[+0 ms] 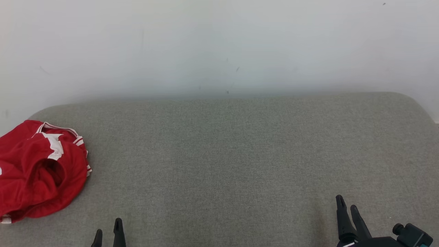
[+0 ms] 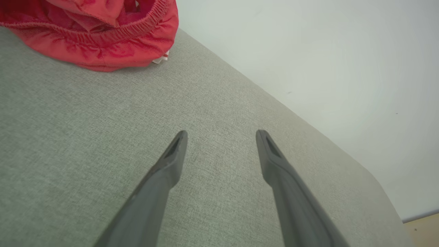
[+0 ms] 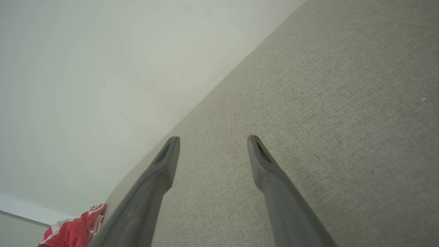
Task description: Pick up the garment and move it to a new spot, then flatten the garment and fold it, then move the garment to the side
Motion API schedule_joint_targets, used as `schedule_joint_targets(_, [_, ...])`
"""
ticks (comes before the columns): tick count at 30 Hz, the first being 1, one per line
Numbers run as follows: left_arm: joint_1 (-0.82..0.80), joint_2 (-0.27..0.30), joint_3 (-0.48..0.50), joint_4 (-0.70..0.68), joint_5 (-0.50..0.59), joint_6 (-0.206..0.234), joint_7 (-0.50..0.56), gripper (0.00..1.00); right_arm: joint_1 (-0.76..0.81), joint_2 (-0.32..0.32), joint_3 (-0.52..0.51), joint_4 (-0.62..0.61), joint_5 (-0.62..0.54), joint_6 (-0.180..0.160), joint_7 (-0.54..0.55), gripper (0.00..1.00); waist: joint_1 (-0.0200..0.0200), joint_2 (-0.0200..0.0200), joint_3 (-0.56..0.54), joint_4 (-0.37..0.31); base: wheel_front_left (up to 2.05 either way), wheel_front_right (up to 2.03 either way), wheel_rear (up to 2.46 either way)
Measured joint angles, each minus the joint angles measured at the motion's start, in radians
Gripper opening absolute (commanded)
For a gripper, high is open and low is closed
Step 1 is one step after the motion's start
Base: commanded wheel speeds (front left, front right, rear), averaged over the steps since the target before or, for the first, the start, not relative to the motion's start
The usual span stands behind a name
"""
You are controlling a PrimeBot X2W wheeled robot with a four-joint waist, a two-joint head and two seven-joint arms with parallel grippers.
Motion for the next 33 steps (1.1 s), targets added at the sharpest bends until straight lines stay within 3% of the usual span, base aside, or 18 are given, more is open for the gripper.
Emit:
schedule_joint_targets(16, [0.017,0.022,-0.031,0.006,0.207,0.016,-0.043,1.0,0.014,0.003,0.003,-0.005,-0.207,0.001,-0.042,1.0,0.0,0.0,-0.015,-0.002,0.0,0.0,0.0])
schedule_joint_targets(33, [0.026,0.04,-0.038,-0.009,0.351,0.035,-0.081,1.0,0.016,0.003,0.022,0.007,-0.376,0.001,-0.081,1.0,0.0,0.0,-0.022,-0.002,0.0,0.0,0.0])
